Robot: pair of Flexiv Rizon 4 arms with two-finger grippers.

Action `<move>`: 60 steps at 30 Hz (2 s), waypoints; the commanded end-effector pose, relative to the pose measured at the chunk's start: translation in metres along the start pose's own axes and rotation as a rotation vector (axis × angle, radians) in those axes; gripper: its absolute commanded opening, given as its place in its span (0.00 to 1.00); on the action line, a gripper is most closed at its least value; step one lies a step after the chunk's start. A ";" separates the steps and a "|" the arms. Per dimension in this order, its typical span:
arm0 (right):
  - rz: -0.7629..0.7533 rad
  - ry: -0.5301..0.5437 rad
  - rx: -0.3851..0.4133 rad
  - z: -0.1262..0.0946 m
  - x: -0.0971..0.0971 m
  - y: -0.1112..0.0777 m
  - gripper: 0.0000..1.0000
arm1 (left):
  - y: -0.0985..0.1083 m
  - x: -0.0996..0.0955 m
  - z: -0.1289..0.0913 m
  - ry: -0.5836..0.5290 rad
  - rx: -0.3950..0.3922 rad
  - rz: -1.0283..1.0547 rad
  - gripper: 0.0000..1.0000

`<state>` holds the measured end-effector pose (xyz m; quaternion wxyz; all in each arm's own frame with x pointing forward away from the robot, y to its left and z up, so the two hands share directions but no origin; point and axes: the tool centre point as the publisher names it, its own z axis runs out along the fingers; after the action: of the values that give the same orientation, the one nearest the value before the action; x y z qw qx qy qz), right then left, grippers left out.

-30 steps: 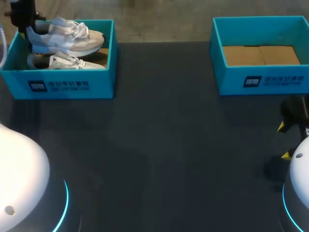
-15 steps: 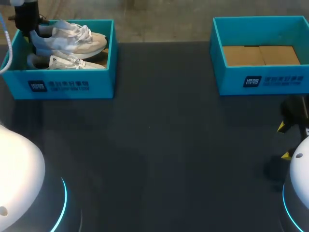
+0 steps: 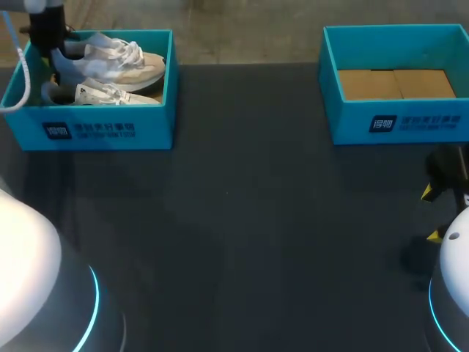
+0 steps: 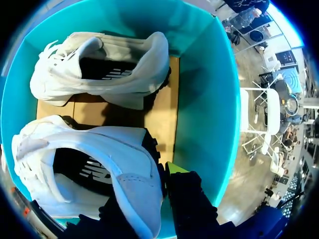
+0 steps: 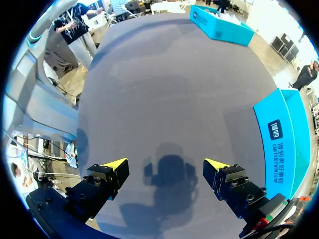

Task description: Take the shoe out of the shoebox, open the shoe tongue, remove and reinsert the insole, then place the shoe into the shoebox

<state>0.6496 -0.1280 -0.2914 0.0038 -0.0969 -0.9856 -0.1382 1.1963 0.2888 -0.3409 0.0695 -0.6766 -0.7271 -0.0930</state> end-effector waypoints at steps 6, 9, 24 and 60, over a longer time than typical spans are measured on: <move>-0.001 -0.003 0.001 0.000 0.002 0.000 1.00 | 0.004 -0.006 0.014 -0.008 0.023 0.022 0.00; -0.001 -0.003 0.001 0.000 0.002 0.000 1.00 | 0.003 -0.008 0.017 -0.020 0.026 0.035 0.00; -0.001 -0.003 0.001 0.000 0.002 0.000 1.00 | 0.002 -0.016 0.023 -0.042 0.043 0.042 0.10; -0.001 -0.003 0.001 0.000 0.002 0.000 1.00 | -0.017 -0.013 -0.073 -0.190 -0.044 0.052 1.00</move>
<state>0.6496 -0.1280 -0.2914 0.0038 -0.0969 -0.9856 -0.1382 1.1962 0.2582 -0.2909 -0.0054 -0.7025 -0.7109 -0.0319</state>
